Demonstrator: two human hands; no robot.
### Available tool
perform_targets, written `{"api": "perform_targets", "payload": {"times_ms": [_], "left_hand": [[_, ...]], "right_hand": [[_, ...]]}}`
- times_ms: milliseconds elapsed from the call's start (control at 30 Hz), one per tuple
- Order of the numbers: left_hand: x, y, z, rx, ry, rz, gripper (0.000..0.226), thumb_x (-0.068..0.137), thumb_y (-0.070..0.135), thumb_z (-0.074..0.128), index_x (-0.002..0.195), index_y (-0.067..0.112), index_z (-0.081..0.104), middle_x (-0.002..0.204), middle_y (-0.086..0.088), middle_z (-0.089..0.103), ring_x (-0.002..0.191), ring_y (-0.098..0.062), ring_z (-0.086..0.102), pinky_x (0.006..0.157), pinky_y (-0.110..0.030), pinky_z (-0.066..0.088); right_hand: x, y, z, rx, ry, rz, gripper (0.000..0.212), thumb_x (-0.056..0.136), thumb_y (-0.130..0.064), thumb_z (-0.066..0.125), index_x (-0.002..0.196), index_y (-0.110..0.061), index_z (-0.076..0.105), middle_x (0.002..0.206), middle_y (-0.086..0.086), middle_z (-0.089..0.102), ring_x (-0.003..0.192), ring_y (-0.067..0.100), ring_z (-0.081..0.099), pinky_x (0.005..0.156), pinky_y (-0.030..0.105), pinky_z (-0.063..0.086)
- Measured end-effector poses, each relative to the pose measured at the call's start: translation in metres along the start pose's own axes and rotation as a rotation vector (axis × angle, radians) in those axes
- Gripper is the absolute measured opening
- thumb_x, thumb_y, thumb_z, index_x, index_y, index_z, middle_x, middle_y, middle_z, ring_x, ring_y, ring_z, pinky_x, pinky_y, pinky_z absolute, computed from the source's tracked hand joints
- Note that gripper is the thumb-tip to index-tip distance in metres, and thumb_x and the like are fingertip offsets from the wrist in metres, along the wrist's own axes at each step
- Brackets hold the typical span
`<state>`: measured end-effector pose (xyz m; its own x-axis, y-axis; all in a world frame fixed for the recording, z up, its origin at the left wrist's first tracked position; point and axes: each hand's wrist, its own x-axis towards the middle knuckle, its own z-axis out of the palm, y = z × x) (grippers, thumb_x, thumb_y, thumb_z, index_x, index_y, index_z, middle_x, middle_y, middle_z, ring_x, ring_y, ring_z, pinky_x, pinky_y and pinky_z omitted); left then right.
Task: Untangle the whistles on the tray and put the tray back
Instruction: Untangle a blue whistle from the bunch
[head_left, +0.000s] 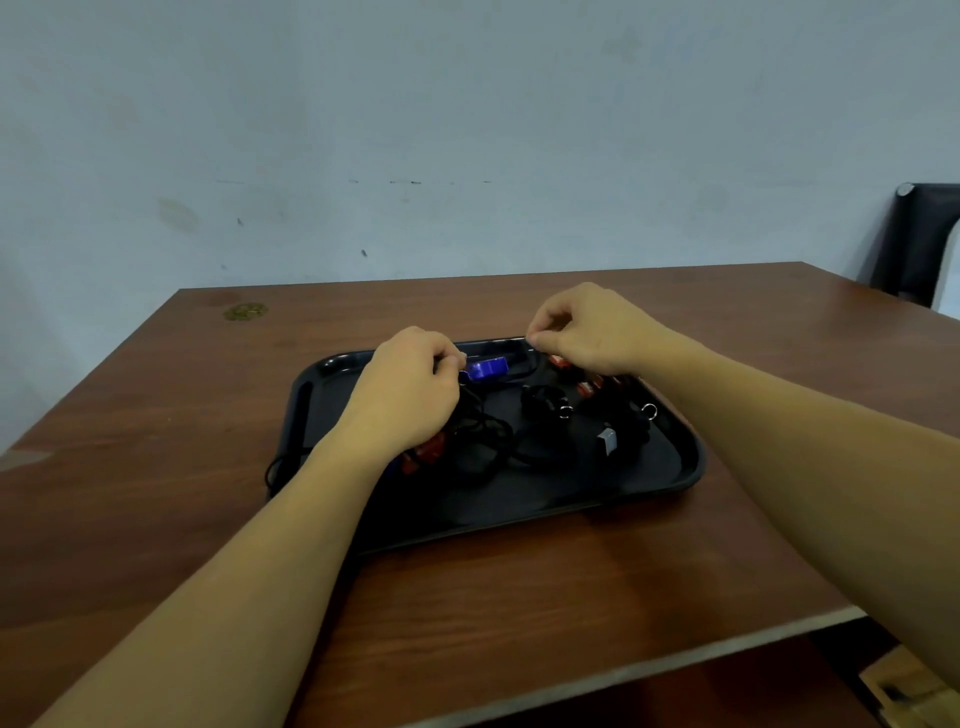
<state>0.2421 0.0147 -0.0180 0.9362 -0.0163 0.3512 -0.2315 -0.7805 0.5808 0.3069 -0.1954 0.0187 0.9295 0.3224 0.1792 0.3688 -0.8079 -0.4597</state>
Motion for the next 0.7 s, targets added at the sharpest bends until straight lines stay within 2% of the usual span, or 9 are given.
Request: {"api": "perform_targets", "payload": {"times_ms": [67, 167, 233, 333, 433, 500, 600, 633, 700], "left_hand": [[0.002, -0.002, -0.002, -0.020, 0.034, -0.040, 0.027, 0.101, 0.013, 0.044, 0.100, 0.016, 0.071, 0.114, 0.002, 0.065, 0.076, -0.012, 0.059, 0.061, -0.024, 0.042], [0.005, -0.005, -0.003, -0.048, 0.062, -0.083, 0.029, 0.102, 0.011, 0.042, 0.109, 0.018, 0.070, 0.119, 0.000, 0.061, 0.072, -0.007, 0.057, 0.056, -0.015, 0.036], [0.006, -0.008, -0.003, -0.056, 0.064, -0.089, 0.030, 0.101, 0.010, 0.042, 0.110, 0.019, 0.069, 0.121, -0.001, 0.062, 0.072, -0.006, 0.056, 0.057, -0.015, 0.036], [0.005, -0.008, -0.002, -0.043, 0.066, -0.083, 0.029, 0.100, 0.010, 0.043, 0.108, 0.019, 0.070, 0.123, -0.002, 0.061, 0.074, -0.004, 0.054, 0.059, -0.013, 0.035], [0.003, -0.007, -0.003, -0.028, 0.059, -0.075, 0.028, 0.101, 0.011, 0.043, 0.110, 0.018, 0.069, 0.125, 0.000, 0.058, 0.075, -0.003, 0.051, 0.061, -0.012, 0.034], [0.001, -0.005, -0.003, -0.024, 0.066, -0.063, 0.025, 0.101, 0.015, 0.046, 0.113, 0.018, 0.068, 0.126, 0.001, 0.058, 0.085, -0.005, 0.051, 0.073, -0.017, 0.037], [-0.003, 0.002, -0.006, -0.079, 0.101, 0.008, 0.020, 0.099, 0.028, 0.055, 0.116, 0.021, 0.064, 0.120, 0.006, 0.058, 0.100, -0.006, 0.051, 0.084, -0.021, 0.036], [-0.004, 0.005, -0.008, -0.106, 0.111, 0.047, 0.021, 0.097, 0.032, 0.058, 0.116, 0.023, 0.064, 0.116, 0.008, 0.059, 0.102, -0.006, 0.053, 0.084, -0.021, 0.037], [-0.007, 0.011, -0.012, -0.161, 0.148, 0.108, 0.021, 0.092, 0.039, 0.065, 0.111, 0.028, 0.066, 0.107, 0.009, 0.061, 0.097, -0.006, 0.056, 0.083, -0.023, 0.042]], "right_hand": [[0.005, -0.008, 0.008, -0.031, -0.019, -0.031, 0.014, 0.093, -0.022, 0.064, 0.088, -0.033, 0.070, 0.092, -0.016, 0.070, 0.090, 0.008, 0.066, 0.083, 0.026, 0.047], [0.014, -0.017, 0.023, -0.166, -0.067, -0.095, 0.017, 0.095, -0.024, 0.063, 0.108, -0.030, 0.072, 0.116, -0.008, 0.071, 0.110, 0.015, 0.064, 0.094, 0.031, 0.049], [0.018, -0.022, 0.032, -0.244, -0.119, -0.115, 0.026, 0.096, -0.028, 0.062, 0.121, -0.029, 0.068, 0.125, -0.006, 0.069, 0.115, 0.019, 0.062, 0.096, 0.033, 0.049], [0.021, -0.025, 0.042, -0.333, -0.208, -0.126, 0.034, 0.097, -0.033, 0.062, 0.130, -0.027, 0.063, 0.128, -0.001, 0.065, 0.114, 0.024, 0.060, 0.092, 0.034, 0.048], [0.020, -0.023, 0.043, -0.335, -0.148, -0.166, 0.031, 0.093, -0.040, 0.066, 0.121, -0.027, 0.065, 0.123, -0.002, 0.066, 0.110, 0.021, 0.048, 0.092, 0.039, 0.046], [0.015, -0.023, 0.037, -0.298, -0.062, -0.190, 0.029, 0.089, -0.046, 0.070, 0.112, -0.028, 0.063, 0.116, -0.004, 0.064, 0.107, 0.018, 0.038, 0.091, 0.042, 0.046], [0.005, -0.031, 0.023, -0.187, 0.032, -0.270, 0.023, 0.086, -0.041, 0.072, 0.104, -0.031, 0.061, 0.098, -0.011, 0.067, 0.103, 0.016, 0.050, 0.080, 0.034, 0.045], [0.002, -0.036, 0.018, -0.152, 0.051, -0.303, 0.020, 0.084, -0.038, 0.072, 0.102, -0.032, 0.063, 0.091, -0.014, 0.066, 0.095, 0.013, 0.056, 0.076, 0.032, 0.046], [-0.005, -0.047, 0.007, -0.123, 0.098, -0.368, 0.016, 0.082, -0.034, 0.072, 0.097, -0.034, 0.065, 0.080, -0.018, 0.063, 0.084, 0.009, 0.058, 0.072, 0.032, 0.048]]}}
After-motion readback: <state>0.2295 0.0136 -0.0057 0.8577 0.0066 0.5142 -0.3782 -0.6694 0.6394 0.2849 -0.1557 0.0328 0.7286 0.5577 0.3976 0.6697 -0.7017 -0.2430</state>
